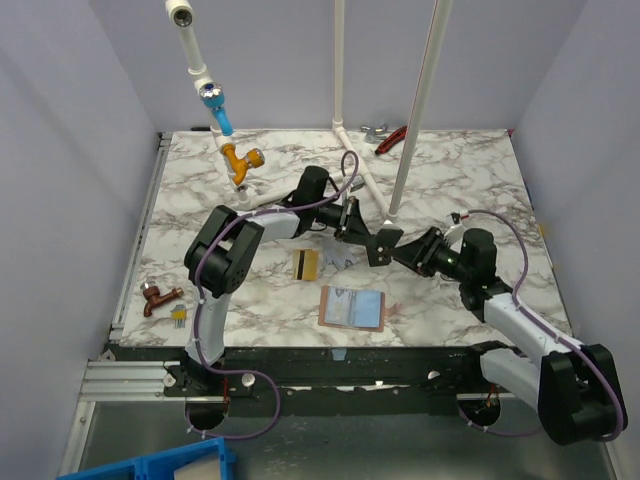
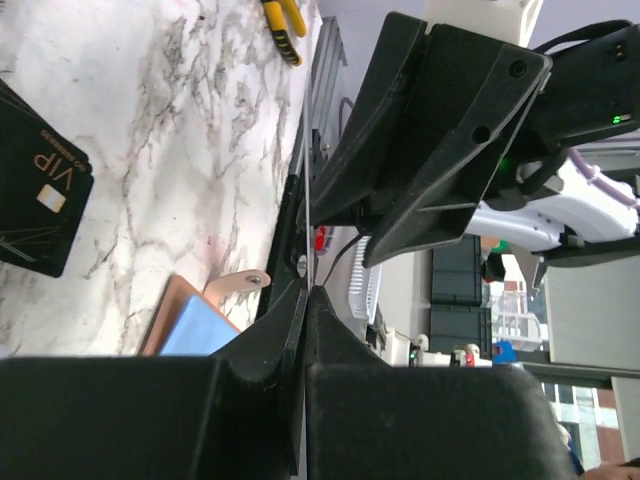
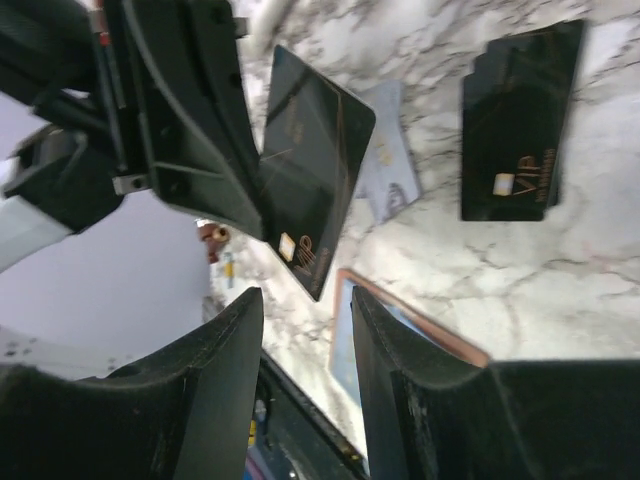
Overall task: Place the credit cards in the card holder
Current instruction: Pick up the credit card from the center of the board, then insert the credit card into the card holder.
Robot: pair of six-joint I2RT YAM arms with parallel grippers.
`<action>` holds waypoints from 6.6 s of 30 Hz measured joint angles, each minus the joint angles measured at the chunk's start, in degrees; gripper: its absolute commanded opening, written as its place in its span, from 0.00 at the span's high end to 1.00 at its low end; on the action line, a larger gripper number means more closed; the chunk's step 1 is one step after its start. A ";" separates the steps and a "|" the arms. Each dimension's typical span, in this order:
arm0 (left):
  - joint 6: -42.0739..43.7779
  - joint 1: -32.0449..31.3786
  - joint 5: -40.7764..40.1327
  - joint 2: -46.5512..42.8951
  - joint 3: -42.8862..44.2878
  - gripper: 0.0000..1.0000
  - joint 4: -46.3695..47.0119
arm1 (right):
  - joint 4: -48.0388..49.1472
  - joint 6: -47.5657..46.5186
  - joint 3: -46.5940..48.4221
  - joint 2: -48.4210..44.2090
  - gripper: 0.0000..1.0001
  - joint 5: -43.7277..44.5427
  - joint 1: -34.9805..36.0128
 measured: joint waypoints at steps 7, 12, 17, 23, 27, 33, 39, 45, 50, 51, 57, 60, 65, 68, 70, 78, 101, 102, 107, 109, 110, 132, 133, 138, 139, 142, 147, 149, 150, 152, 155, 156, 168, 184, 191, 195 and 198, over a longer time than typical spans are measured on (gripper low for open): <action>-7.37 0.02 3.02 -2.43 -5.62 1.00 9.77 | 13.22 8.33 -5.09 -2.21 0.59 -3.87 0.00; -9.55 0.07 3.80 -4.74 -6.62 1.00 12.96 | 20.46 12.07 -5.05 -0.13 0.68 -5.05 0.00; -10.84 0.07 3.96 -6.01 -6.62 1.00 15.28 | 27.61 15.54 -4.92 5.31 0.84 -6.93 0.00; -7.78 0.11 3.82 -6.38 -6.43 0.83 11.67 | 32.22 18.82 -3.89 7.82 0.99 -8.44 0.02; -0.90 -0.13 2.93 -7.67 -5.51 0.09 3.48 | 30.18 18.75 -1.62 8.55 0.99 -9.40 0.00; 14.84 -0.33 -0.79 -10.67 -1.79 0.02 -15.63 | 13.88 11.08 8.76 8.48 0.99 -8.74 0.00; 35.30 -0.35 -9.64 -15.76 6.29 0.01 -38.60 | -9.27 -1.42 15.34 7.91 0.99 -6.08 0.81; 54.01 -2.38 -24.48 -27.41 7.30 0.02 -52.33 | -23.06 -7.69 13.57 7.63 0.99 -2.25 6.36; 66.86 -3.69 -29.20 -35.39 14.95 0.02 -61.46 | -28.87 -11.04 13.73 8.04 0.99 1.90 9.53; 68.70 -3.72 -30.60 -35.12 19.61 0.02 -63.63 | -29.83 -11.54 13.90 8.46 0.99 2.78 10.14; 73.09 -4.63 -42.40 -36.11 28.61 0.02 -67.65 | -33.88 -13.03 15.19 9.66 0.99 7.26 15.32; 72.76 -5.68 -51.49 -44.24 15.26 0.02 -61.99 | -35.74 -13.73 16.79 10.54 0.99 9.18 16.28; 73.05 -4.98 -56.48 -48.13 9.49 0.02 -61.72 | -37.75 -14.14 17.94 10.99 0.99 11.80 16.28; 71.93 -5.25 -56.06 -46.71 5.99 0.14 -61.16 | -38.66 -14.14 18.16 10.82 0.99 12.74 16.28; 69.79 -5.73 -55.63 -45.09 2.95 0.17 -61.53 | -39.36 -14.10 18.14 10.43 0.99 13.05 16.28; 56.39 -6.29 -51.74 -36.11 -6.64 0.02 -57.48 | -41.92 -13.84 15.45 6.88 0.99 13.25 16.28; 46.31 -6.69 -35.52 -19.67 -11.98 0.02 -49.05 | -47.08 -6.49 6.69 0.55 0.99 14.60 16.68; 45.81 -6.67 -35.63 -19.67 -12.33 0.02 -48.74 | -47.08 -6.40 6.69 0.48 0.99 14.71 16.72; 44.19 -6.64 -36.35 -19.71 -12.76 0.02 -48.02 | -48.37 -6.12 7.13 -0.96 0.99 15.41 17.03; 44.04 -6.58 -36.74 -19.71 -12.76 0.02 -48.02 | -50.49 -6.12 8.37 -2.45 0.99 15.80 17.07; 44.04 -6.58 -37.05 -19.71 -12.76 0.02 -48.04 | -51.69 -6.14 9.64 -3.61 0.99 15.91 17.05; 56.94 -11.56 -49.35 -19.56 -7.45 0.25 -52.35 | -47.30 -11.06 13.53 1.66 0.99 14.08 23.17; 57.46 -11.54 -49.90 -19.61 -7.45 0.24 -52.30 | -46.95 -11.04 13.46 2.36 0.99 14.16 23.96; 59.65 -11.45 -52.39 -19.61 -7.45 0.22 -52.48 | -46.07 -10.97 13.07 6.19 0.99 15.28 25.70; 60.11 -11.58 -52.89 -19.61 -7.45 0.22 -52.61 | -46.14 -10.88 13.00 6.27 0.99 15.78 25.70; 61.35 -12.26 -54.82 -19.61 -7.50 0.24 -52.54 | -46.10 -10.40 12.96 6.23 0.99 17.18 25.68; 63.47 -13.35 -57.94 -19.67 -8.44 0.24 -51.39 | -46.03 -9.44 12.04 5.31 0.99 18.34 25.68; 64.02 -13.51 -58.47 -19.69 -8.63 0.25 -51.32 | -46.03 -9.27 11.82 4.96 0.99 18.56 25.68; 64.17 -13.57 -58.77 -19.67 -8.74 0.25 -51.17 | -46.01 -9.14 11.78 4.87 0.99 18.60 25.68; 64.48 -13.77 -59.32 -19.67 -9.07 0.25 -50.62 | -45.99 -9.09 11.76 4.87 0.99 18.60 25.70; 64.74 -13.81 -59.69 -19.67 -9.53 0.25 -50.07 | -45.86 -9.05 11.74 4.87 0.99 18.58 25.68; 64.89 -13.84 -59.78 -19.67 -9.77 0.25 -49.75 | -45.81 -9.05 11.74 4.87 0.99 18.56 25.70; 65.37 -14.27 -60.67 -19.69 -10.93 0.27 -48.11 | -44.28 -9.09 11.67 5.79 0.99 17.40 25.68; 68.24 -16.35 -64.54 -20.17 -14.05 0.30 -45.03 | -42.05 -10.54 11.32 8.68 0.99 12.28 25.68; 70.14 -18.18 -67.52 -21.46 -15.63 0.32 -43.56 | -40.87 -11.58 11.10 9.73 0.99 9.51 25.66; 70.66 -18.86 -68.72 -21.49 -15.63 0.33 -43.52 | -40.70 -12.22 11.02 9.73 0.99 8.85 25.66; 70.77 -19.02 -69.16 -21.49 -15.63 0.34 -43.52 | -40.68 -12.70 10.91 9.73 0.99 7.91 25.68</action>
